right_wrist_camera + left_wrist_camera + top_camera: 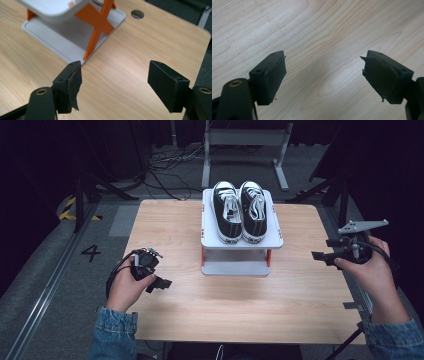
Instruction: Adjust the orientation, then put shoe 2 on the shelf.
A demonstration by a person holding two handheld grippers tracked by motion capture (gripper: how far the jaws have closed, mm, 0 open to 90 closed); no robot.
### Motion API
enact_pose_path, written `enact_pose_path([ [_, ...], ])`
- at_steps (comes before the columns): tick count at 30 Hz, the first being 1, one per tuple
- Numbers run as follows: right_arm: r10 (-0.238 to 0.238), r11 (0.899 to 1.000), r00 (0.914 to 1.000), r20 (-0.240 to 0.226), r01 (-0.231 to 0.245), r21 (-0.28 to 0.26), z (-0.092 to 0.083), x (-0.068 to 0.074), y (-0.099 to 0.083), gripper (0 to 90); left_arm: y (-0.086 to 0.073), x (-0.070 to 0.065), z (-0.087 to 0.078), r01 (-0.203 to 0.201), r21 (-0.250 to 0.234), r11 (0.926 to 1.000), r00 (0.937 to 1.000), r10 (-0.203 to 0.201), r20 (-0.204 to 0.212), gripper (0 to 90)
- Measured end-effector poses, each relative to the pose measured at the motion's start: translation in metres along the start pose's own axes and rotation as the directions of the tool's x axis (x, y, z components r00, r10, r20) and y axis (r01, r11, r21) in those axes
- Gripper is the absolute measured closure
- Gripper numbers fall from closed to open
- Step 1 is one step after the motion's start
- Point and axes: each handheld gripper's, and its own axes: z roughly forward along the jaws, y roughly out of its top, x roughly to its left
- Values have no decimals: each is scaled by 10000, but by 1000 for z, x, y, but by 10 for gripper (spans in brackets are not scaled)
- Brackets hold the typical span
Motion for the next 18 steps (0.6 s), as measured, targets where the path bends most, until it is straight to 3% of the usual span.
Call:
enact_pose_path([
  [5,468,9989,9980,-425,-463,115,8,-1,-31,281,1,-3,3,-34,94,10000,10000,34,70,187],
  [15,795,9957,9968,85,-798,480,39,-10,-87,251,1,-3,5,-76,247,9997,10000,74,61,187],
  [18,921,9954,9957,82,-923,243,49,-15,-99,235,1,-2,4,-31,171,9998,10000,31,11,187],
])
